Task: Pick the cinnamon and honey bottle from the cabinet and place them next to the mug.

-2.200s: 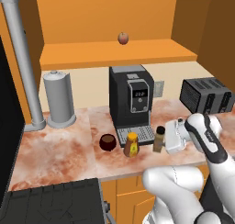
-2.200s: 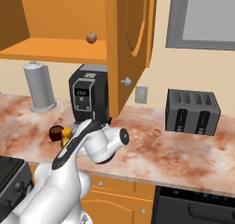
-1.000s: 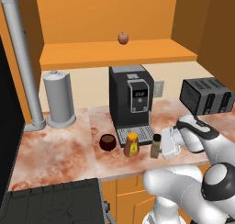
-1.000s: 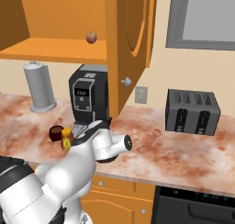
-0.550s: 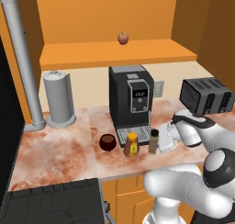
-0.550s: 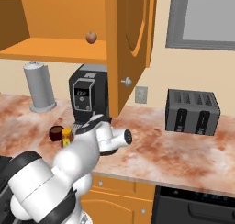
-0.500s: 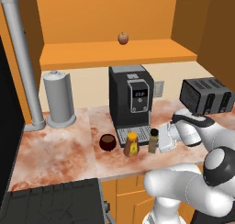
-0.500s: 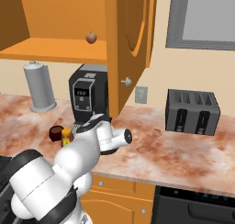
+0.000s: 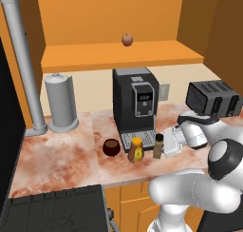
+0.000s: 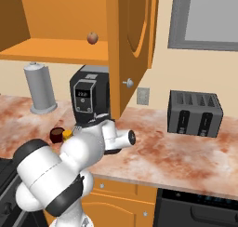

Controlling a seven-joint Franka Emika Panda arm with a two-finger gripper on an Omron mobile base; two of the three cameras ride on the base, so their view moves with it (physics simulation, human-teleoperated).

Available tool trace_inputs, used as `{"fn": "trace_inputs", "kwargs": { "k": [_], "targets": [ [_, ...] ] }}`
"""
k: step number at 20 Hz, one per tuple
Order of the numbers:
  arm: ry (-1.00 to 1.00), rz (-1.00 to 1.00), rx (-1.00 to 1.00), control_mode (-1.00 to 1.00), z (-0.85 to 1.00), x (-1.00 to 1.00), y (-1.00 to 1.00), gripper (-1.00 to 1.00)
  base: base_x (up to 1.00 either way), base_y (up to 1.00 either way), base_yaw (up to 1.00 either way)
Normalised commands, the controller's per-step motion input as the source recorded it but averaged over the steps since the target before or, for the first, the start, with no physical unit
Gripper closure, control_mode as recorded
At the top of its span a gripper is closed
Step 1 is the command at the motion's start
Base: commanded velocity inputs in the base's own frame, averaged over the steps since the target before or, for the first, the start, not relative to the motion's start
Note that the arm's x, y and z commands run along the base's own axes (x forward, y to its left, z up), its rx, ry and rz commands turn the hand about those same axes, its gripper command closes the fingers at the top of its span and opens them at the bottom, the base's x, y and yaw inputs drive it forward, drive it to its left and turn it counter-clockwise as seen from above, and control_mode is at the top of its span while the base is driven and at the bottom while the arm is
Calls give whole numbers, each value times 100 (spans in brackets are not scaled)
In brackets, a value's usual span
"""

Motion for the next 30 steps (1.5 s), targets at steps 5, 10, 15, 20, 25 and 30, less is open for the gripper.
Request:
{"fn": "trace_inputs", "kwargs": {
  "k": [5, 10, 15, 20, 25, 30],
  "targets": [
    [0, 0, 0, -100, -18, 0, 3, 100, 0, 0, 0],
    [1, 0, 0, -100, -2, 0, 0, 100, 0, 0, 0],
    [0, 0, 0, -100, 0, -17, 0, -100, 0, 0, 0],
    [0, 0, 0, -100, 0, -27, 0, -100, 0, 0, 0],
    [0, 0, 0, -100, 0, -12, 0, -100, 0, 0, 0],
    [0, 0, 0, -100, 2, 18, 0, -100, 0, 0, 0]
  ]
}}
